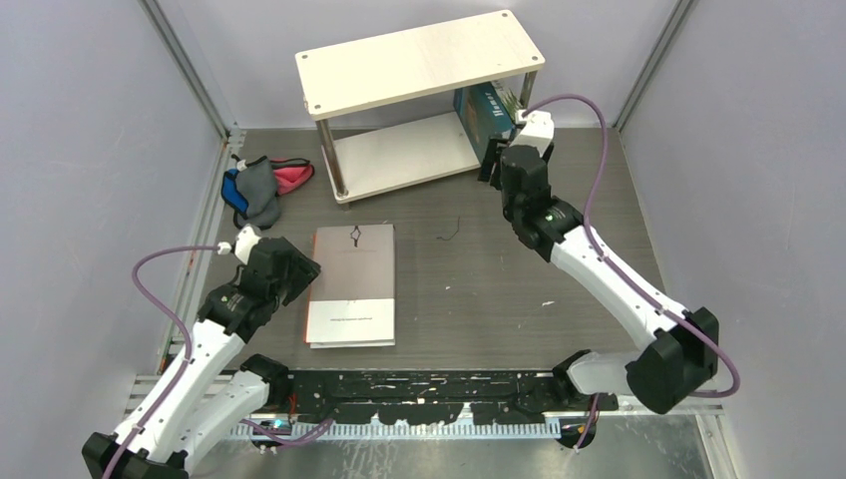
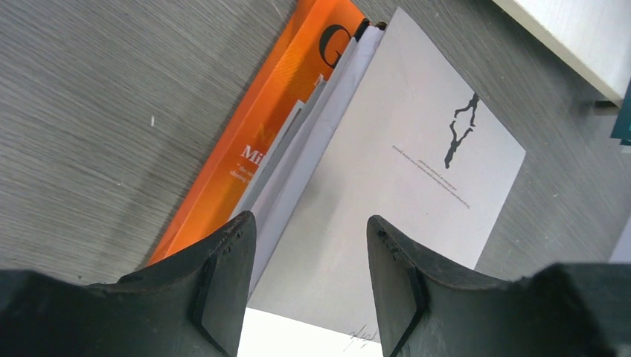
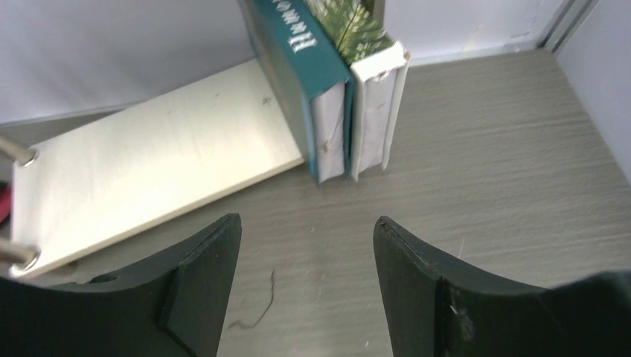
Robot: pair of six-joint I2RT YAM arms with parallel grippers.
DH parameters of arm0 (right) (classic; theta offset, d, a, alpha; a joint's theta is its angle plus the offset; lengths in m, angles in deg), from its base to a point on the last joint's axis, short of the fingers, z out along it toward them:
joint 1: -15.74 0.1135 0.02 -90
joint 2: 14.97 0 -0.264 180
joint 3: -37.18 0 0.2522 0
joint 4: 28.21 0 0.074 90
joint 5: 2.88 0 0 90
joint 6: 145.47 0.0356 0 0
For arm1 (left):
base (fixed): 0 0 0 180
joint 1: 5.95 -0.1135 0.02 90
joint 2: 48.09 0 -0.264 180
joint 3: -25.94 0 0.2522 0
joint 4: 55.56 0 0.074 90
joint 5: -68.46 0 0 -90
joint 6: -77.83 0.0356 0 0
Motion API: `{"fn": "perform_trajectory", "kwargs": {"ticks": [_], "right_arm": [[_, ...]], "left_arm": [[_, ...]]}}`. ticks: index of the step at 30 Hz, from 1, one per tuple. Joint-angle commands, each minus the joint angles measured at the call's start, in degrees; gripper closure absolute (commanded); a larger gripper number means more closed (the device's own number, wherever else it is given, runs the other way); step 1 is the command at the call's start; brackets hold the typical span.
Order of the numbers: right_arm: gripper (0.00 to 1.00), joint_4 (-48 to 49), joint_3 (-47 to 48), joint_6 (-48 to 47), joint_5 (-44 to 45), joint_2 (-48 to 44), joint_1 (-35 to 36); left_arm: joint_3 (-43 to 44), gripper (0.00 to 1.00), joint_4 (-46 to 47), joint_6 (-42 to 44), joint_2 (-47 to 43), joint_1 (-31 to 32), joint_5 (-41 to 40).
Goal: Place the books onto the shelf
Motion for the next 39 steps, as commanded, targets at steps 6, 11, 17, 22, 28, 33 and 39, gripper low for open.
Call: {"fn": "perform_trajectory", "kwargs": {"ticks": [6,11,17,22,28,33,39], "right_arm": [[0.27,-8.05,-10.28,19.78,-10.02,-10.63,5.4],[0.26,-4.77,-16.76,28.65,-17.06,-13.56,9.2],[0.25,4.63,-26.31,38.89,-21.76,-15.5,14.61],[0.24,17.25,-34.18,46.15,-25.95,-13.99,17.64],[0.21,30.31,-38.83,51.79,-31.12,-8.04,19.45],[0.2,38.56,-39.6,53.65,-34.13,-1.79,20.83],[0.19,45.13,-39.12,55.88,-36.27,4.12,23.5]], "left_arm": [[-2.48,0.46,4.82,-1.62,-2.17,-0.37,3.42],[-2.93,0.46,4.25,-0.99,-2.64,-0.32,2.93],[-4.24,0.48,4.34,-1.25,-3.27,-0.34,3.33],[-4.68,0.49,3.96,-1.13,-3.72,-0.37,3.21],[-4.59,0.49,3.9,-0.26,-3.4,-0.36,3.37],[-4.83,0.49,4.41,-0.14,-2.89,-0.37,3.57],[-4.93,0.49,4.74,-0.07,-2.6,-0.36,3.92]]}}
